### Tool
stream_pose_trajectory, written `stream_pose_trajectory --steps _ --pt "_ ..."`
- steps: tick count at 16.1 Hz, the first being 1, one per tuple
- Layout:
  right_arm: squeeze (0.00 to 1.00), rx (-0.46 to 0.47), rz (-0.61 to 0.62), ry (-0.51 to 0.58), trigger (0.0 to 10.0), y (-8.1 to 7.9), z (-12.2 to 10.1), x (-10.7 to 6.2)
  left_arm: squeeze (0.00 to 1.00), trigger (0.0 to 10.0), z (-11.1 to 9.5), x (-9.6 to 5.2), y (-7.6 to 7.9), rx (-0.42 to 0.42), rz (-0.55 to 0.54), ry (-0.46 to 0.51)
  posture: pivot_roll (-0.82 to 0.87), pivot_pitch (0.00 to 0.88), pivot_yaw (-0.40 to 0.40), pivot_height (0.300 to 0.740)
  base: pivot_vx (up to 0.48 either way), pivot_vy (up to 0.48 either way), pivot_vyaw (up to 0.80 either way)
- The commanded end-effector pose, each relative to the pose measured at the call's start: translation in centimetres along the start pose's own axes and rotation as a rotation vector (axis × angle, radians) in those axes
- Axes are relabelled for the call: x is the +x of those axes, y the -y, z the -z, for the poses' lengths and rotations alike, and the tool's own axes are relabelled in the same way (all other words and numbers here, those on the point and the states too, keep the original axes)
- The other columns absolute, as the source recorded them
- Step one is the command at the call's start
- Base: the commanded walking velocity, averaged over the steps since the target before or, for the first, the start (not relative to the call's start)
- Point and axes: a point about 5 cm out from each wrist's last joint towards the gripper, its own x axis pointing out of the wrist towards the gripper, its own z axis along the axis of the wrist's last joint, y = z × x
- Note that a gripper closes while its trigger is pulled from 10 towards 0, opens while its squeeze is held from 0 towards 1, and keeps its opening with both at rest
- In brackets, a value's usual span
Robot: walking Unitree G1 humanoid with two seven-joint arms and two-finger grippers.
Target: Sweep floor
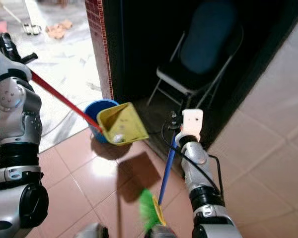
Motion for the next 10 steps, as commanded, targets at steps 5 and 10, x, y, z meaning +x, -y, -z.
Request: stream_pose_trajectory --steps 5,10 --pt "0.0 -0.044 -0.033 0.084 10.0 -0.43 -1.84 0.63 0.0 10.0 -3.82 1.02 -0.08 -0.004 -0.026 0.178 0.0 0.02 -0.039 0.74 0.361 0.316 0.73" --pt "0.0 -0.039 -0.033 0.078 10.0 -0.43 -1.78 0.65 0.0 10.0 -3.89 0.96 0.18 0.015 -0.036 0.195 0.0 0.019 -0.04 0.74 0.347 0.33 0.1"
